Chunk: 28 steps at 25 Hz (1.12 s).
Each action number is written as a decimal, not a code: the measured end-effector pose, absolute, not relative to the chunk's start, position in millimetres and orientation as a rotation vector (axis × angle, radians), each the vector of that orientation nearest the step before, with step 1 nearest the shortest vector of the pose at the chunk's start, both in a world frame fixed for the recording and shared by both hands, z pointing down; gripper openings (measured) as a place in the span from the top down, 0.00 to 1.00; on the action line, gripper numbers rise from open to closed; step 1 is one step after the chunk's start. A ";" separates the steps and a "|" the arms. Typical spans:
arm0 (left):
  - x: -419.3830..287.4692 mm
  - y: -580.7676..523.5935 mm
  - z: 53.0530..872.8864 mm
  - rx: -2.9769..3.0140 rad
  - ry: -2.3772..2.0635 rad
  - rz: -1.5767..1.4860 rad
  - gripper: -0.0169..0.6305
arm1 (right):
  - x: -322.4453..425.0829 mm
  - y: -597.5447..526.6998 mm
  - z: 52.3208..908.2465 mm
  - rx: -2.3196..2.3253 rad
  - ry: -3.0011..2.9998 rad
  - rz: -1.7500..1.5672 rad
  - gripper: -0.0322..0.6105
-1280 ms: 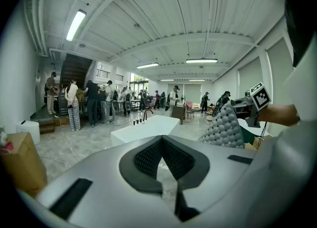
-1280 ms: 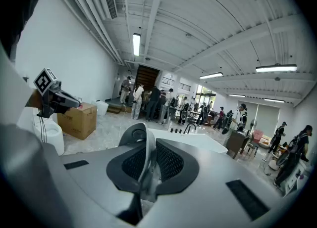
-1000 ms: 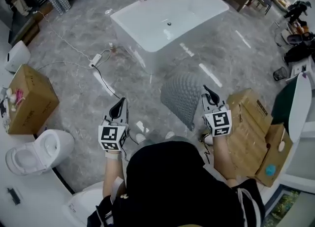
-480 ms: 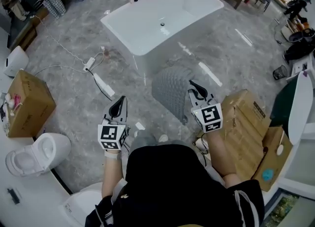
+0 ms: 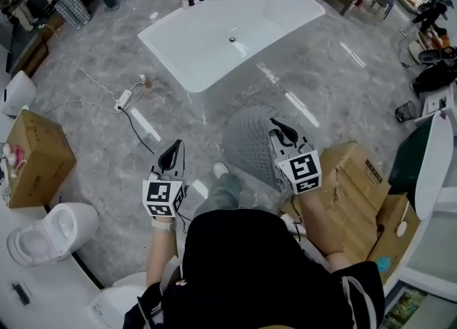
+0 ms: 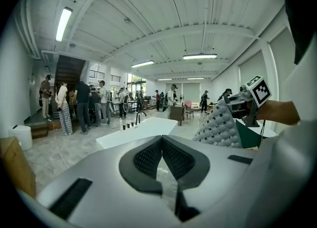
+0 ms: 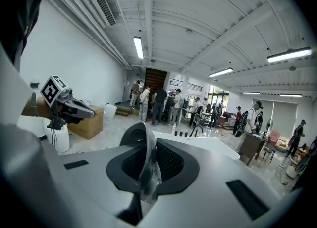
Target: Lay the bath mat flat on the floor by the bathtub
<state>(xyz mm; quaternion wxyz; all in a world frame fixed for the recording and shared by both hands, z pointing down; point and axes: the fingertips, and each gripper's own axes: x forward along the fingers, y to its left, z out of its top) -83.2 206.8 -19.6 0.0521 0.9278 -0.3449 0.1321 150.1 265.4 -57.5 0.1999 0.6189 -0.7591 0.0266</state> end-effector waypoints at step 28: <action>-63.7 14.0 22.9 2.623 -1.189 0.348 0.94 | 150.9 22.2 -34.2 1.374 -2.163 0.080 0.89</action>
